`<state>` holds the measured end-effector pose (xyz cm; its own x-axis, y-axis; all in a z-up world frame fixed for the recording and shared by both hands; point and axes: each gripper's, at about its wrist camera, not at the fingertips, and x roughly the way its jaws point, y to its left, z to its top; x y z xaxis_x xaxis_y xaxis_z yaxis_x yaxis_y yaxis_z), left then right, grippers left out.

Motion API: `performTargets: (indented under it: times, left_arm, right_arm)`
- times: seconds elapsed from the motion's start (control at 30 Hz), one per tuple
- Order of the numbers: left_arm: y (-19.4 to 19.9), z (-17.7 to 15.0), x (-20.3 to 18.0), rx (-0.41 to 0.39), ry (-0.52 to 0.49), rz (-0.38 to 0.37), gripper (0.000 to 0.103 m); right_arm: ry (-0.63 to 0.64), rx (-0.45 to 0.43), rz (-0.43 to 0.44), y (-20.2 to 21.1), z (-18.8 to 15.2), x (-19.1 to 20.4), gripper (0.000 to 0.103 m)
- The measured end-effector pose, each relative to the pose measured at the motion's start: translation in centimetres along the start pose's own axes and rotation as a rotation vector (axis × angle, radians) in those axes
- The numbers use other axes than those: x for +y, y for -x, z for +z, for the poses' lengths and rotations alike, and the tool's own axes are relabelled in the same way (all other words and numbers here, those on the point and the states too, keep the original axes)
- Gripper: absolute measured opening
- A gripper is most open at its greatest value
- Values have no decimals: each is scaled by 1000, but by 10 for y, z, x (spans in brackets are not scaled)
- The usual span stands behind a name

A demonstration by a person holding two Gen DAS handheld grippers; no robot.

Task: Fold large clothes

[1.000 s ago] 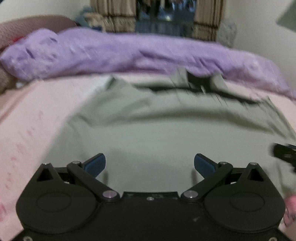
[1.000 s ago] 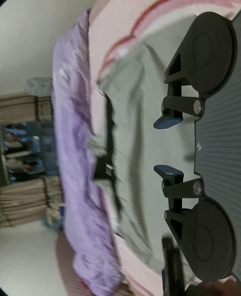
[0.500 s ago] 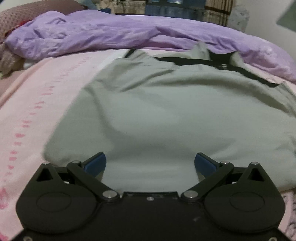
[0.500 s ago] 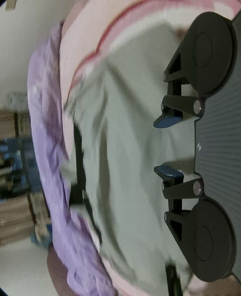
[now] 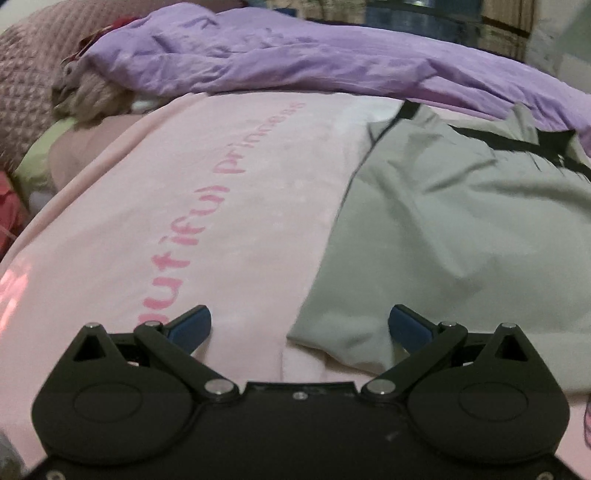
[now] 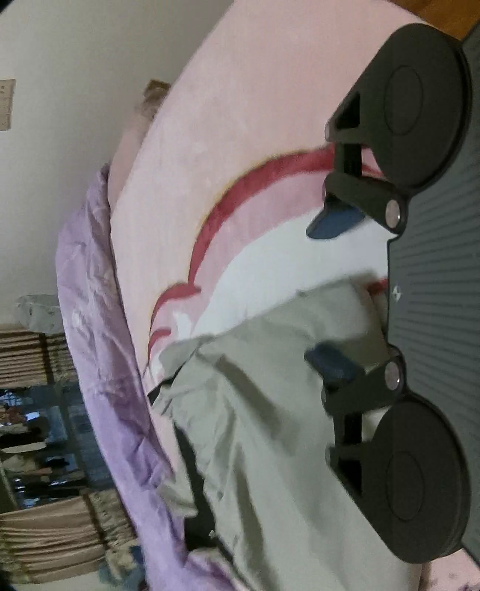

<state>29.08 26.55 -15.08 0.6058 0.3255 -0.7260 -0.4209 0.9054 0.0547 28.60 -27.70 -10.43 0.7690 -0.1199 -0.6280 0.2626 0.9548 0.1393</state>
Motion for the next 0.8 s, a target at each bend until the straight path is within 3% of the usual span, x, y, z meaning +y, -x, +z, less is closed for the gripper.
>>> performTargets:
  times: [0.1, 0.23, 0.37, 0.6, 0.8]
  left_arm:
    - [13, 8, -18, -32, -16, 34, 103]
    - [40, 14, -55, -90, -70, -77, 103]
    - [50, 13, -99, -96, -164, -123, 103]
    - [51, -8, -140, -40, -235, -180, 103]
    - [42, -15, -147, -26, -257, -182, 103]
  right_arm:
    - [30, -55, 7, 17, 2, 18, 67]
    - [57, -142, 140, 39, 6, 54, 66]
    - [99, -97, 292, 40, 1, 98, 66]
    - [205, -33, 394, 44, -25, 151, 66]
    - [242, -3, 412, 46, -33, 168, 66]
